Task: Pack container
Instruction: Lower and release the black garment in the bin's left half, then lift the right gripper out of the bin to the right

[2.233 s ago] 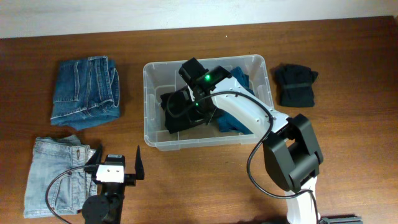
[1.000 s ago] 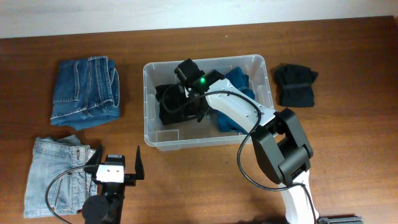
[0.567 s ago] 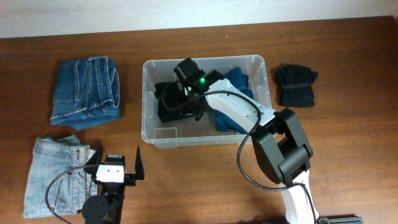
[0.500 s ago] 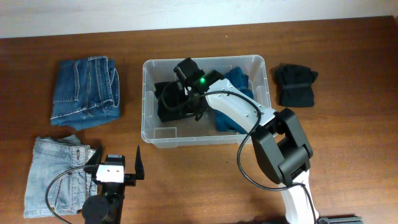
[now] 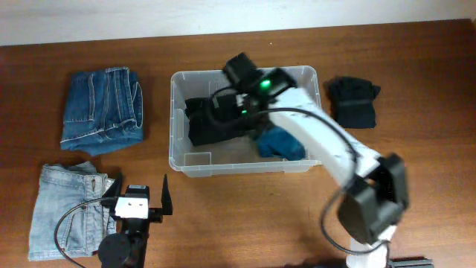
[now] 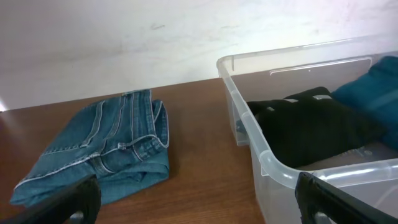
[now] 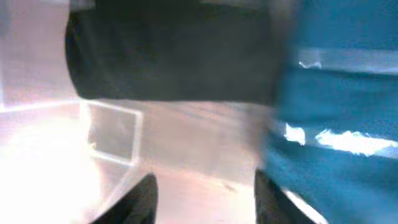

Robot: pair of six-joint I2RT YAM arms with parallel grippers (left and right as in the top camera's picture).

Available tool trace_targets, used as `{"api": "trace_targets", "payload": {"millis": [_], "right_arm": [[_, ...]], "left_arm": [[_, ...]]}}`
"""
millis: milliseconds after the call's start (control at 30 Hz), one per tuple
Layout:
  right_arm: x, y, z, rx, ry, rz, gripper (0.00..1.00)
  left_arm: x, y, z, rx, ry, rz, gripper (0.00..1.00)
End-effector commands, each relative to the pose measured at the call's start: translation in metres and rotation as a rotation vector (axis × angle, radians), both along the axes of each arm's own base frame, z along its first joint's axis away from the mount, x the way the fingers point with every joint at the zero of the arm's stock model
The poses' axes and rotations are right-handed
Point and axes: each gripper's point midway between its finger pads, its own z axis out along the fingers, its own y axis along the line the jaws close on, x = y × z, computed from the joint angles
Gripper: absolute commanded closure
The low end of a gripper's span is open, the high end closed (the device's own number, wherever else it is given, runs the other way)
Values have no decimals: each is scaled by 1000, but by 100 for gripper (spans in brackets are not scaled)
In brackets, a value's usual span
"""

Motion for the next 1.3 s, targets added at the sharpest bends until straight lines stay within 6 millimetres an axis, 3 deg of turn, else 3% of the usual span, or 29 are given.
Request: {"api": "trace_targets", "payload": {"millis": [0,200,333,433,500,600,800,1067,1267], "right_arm": [[7,-58,39,-77,-71,-61,43],[4,-132,47,-242,-48,-169,29],[0,-161,42,-278,6,-160,25],[2,-178,41,-275,21,-139,15],[4,-188,41,-272,21,-133,15],[6,-192,39,-218,30,-88,19],[7,-189,27,-152,63,-40,39],[8,-187,-1,-151,134,-31,41],[11,-186,-18,-156,171,-10,51]], "left_arm": [[0,-1,-1,15,-4,-7,1],[0,-1,-1,15,-4,-7,1],[0,-1,-1,15,-4,-7,1],[0,-1,-1,15,-4,-7,1],[0,-1,-1,15,-4,-7,1],[0,-1,-1,15,-4,-7,1],[0,-1,-1,15,-4,-7,1],[0,-1,-1,15,-4,-7,1],[0,-1,-1,15,-4,-7,1]]}}
